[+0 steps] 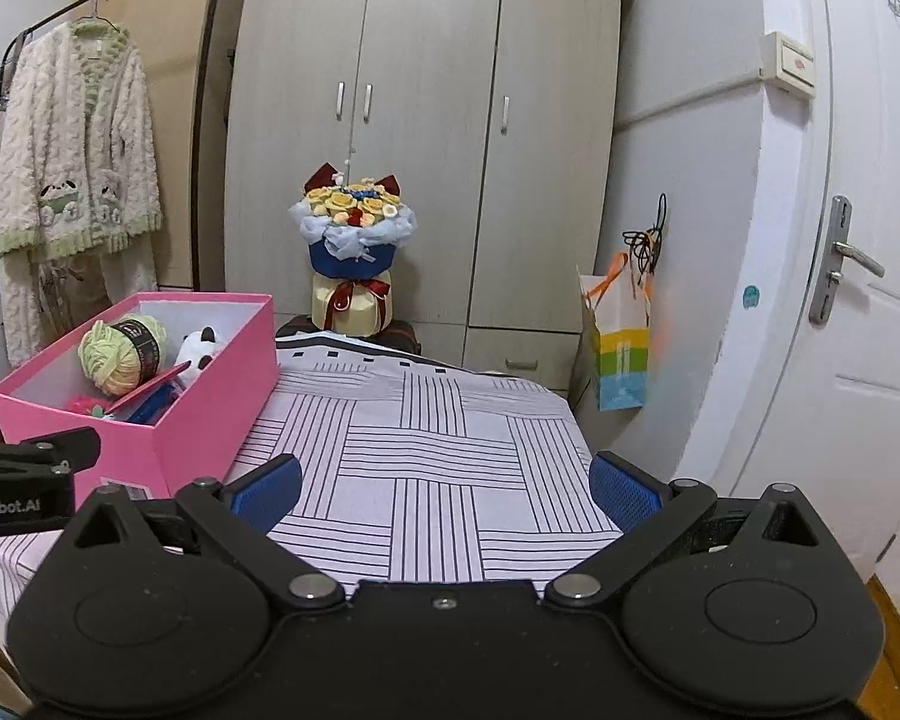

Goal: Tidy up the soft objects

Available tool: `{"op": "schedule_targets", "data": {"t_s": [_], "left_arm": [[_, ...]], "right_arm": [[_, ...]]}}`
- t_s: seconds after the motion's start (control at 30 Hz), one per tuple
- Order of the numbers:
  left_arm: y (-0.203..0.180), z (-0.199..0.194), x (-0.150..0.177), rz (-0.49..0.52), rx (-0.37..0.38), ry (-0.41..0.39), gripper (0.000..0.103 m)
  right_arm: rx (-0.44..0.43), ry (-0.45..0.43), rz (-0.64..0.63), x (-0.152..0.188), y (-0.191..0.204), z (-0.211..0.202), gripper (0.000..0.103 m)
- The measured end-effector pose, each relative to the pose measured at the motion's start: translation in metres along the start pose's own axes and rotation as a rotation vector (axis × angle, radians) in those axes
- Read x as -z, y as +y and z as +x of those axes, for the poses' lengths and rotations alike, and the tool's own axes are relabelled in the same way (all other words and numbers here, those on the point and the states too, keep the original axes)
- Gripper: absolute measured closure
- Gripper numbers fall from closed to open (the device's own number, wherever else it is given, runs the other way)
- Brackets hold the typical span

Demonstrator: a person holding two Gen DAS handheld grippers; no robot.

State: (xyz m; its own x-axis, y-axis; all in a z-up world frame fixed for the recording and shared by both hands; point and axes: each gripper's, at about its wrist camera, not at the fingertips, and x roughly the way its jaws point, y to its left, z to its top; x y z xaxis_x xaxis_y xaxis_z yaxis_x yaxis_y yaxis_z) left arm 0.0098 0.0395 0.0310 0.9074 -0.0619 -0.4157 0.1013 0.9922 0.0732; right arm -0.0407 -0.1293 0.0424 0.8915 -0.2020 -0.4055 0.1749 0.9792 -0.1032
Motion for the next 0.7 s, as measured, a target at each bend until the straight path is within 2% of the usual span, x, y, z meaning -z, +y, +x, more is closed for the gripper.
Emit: {"op": "schedule_targets", "data": {"t_s": [0.23,0.37,0.7], "left_arm": [[0.0009,0.0003,0.0026,-0.011,-0.033,-0.002,0.000],[-0.0011,-0.0021,0.0043,-0.012,-0.072,-0.045,0.000],[-0.0014,-0.0030,0.0047,-0.010,-0.024,-0.020,0.000]], "right_arm": [[0.007,-0.007,0.024,0.0010,-0.0035,-0.0034,0.000],[0.011,-0.002,0.039,0.0014,-0.0054,-0.0014,0.000],[0.015,0.002,0.048,0.0044,-0.0050,-0.0015,0.000]]}}
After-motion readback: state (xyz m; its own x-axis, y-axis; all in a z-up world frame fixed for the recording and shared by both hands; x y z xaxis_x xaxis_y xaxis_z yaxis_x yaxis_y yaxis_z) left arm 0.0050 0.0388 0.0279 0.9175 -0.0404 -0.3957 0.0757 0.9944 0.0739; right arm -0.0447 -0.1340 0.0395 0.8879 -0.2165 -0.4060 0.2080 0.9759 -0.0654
